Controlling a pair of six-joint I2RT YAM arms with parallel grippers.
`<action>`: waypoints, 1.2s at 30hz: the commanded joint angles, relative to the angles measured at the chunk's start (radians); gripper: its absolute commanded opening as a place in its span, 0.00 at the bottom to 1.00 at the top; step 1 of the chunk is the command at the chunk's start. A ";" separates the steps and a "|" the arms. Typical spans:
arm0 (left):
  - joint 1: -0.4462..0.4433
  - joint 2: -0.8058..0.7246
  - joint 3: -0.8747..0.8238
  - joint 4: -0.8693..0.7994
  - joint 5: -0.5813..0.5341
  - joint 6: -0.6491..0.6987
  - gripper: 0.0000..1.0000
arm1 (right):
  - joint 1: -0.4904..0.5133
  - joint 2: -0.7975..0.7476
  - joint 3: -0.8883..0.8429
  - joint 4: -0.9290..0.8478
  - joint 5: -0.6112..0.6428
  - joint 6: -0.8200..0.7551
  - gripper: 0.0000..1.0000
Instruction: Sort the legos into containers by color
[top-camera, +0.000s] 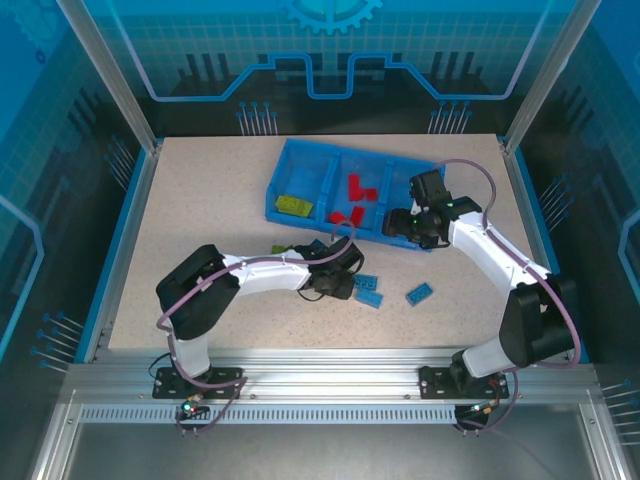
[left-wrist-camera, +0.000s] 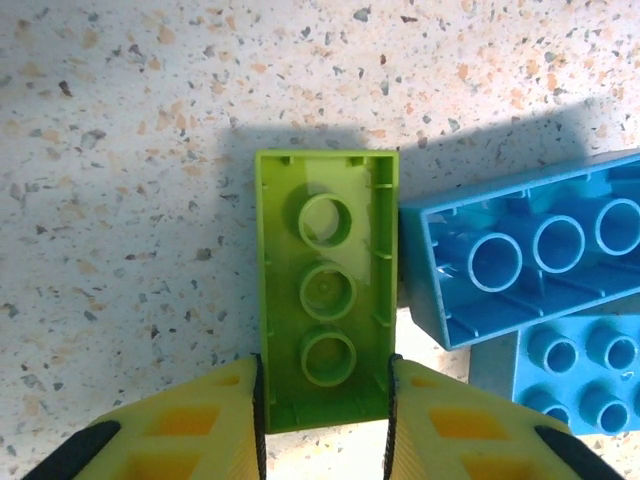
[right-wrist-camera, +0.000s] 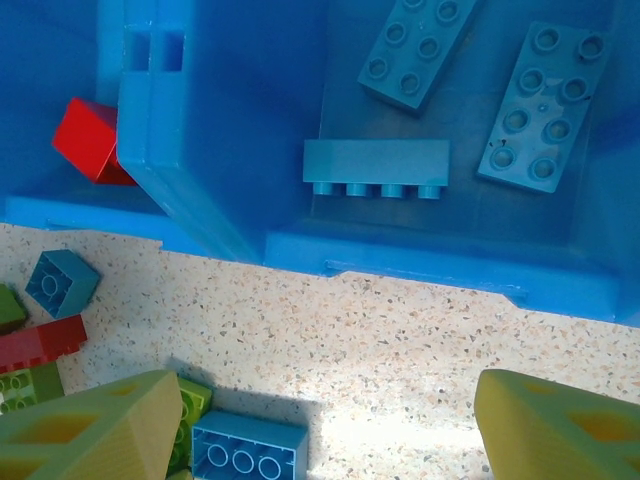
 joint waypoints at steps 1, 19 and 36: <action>-0.007 -0.056 -0.020 -0.057 -0.050 -0.003 0.33 | -0.014 -0.023 -0.010 -0.006 -0.007 0.016 0.78; 0.048 -0.144 0.034 -0.108 -0.053 0.064 0.46 | 0.018 -0.011 -0.054 0.028 -0.027 0.024 0.78; -0.021 -0.024 0.031 -0.079 -0.022 0.137 0.68 | 0.014 -0.006 -0.055 0.020 -0.019 0.019 0.79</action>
